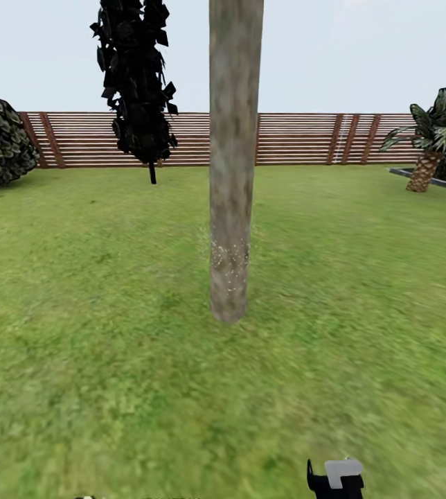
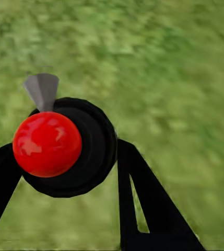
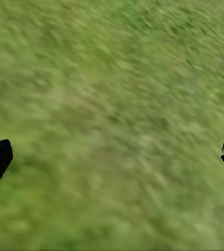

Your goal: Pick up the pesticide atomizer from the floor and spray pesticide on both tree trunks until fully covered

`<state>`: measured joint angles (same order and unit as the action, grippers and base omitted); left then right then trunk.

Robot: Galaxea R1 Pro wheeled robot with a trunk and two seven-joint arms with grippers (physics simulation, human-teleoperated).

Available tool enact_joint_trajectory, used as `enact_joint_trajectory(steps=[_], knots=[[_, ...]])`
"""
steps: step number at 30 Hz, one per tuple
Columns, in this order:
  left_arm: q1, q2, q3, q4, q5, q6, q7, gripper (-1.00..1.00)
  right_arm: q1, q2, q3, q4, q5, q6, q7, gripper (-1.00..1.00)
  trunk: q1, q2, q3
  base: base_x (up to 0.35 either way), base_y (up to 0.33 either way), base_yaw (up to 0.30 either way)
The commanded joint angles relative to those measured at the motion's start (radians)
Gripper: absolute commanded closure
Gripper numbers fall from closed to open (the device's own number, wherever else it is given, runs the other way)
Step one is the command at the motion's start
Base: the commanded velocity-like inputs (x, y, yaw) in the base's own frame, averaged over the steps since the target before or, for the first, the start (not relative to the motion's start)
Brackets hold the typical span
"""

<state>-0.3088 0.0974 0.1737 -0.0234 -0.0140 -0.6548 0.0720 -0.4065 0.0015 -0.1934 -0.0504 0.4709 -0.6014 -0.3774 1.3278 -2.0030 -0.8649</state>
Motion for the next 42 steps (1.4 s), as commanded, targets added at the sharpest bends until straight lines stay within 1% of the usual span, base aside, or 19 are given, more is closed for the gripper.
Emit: enact_joint_trajectory(steps=[1,3,7,13,16,19,22,42], knots=[[0.008,0.0,0.0,0.001,0.002,0.0,0.0,1.0,0.0,0.0,0.0,0.0,0.0,0.0,0.0,-1.0,0.0,0.0,0.0,0.0,0.0,0.28],[0.014,-0.007,0.002,0.005,0.003,0.001,-0.001,1.0,0.0,0.0,0.0,0.0,0.0,0.0,0.0,-1.0,0.0,0.0,0.0,0.0,0.0,0.28],[0.017,-0.011,0.001,0.039,0.002,0.001,-0.011,1.0,0.0,-0.001,0.0,0.0,0.0,0.0,0.0,-1.0,0.0,0.0,0.0,0.0,0.0,0.28],[0.021,-0.01,0.001,0.045,0.003,0.003,-0.009,1.0,0.0,-0.001,0.0,0.0,0.001,0.0,0.0,-1.0,0.0,0.0,0.0,0.0,0.0,0.28],[0.046,-0.01,0.001,0.045,0.003,0.003,-0.009,1.0,0.0,-0.003,0.0,0.0,0.0,-0.001,0.0,-1.0,0.0,0.0,0.0,0.0,0.0,0.28],[0.101,-0.01,0.001,0.045,0.003,0.004,-0.01,1.0,0.0,-0.003,0.0,0.0,0.0,-0.001,0.0,-1.0,0.0,0.0,0.0,0.0,0.0,0.28],[0.116,-0.01,0.001,0.044,0.003,0.004,-0.01,1.0,0.0,-0.002,0.0,0.0,0.0,-0.001,0.0,-1.0,0.0,0.0,0.0,0.0,0.0,0.28],[0.119,-0.01,0.001,0.043,0.003,0.004,-0.011,1.0,0.0,0.0,0.002,0.001,0.003,0.0,0.0,-1.0,0.0,0.0,0.0,0.0,0.0,0.28]])
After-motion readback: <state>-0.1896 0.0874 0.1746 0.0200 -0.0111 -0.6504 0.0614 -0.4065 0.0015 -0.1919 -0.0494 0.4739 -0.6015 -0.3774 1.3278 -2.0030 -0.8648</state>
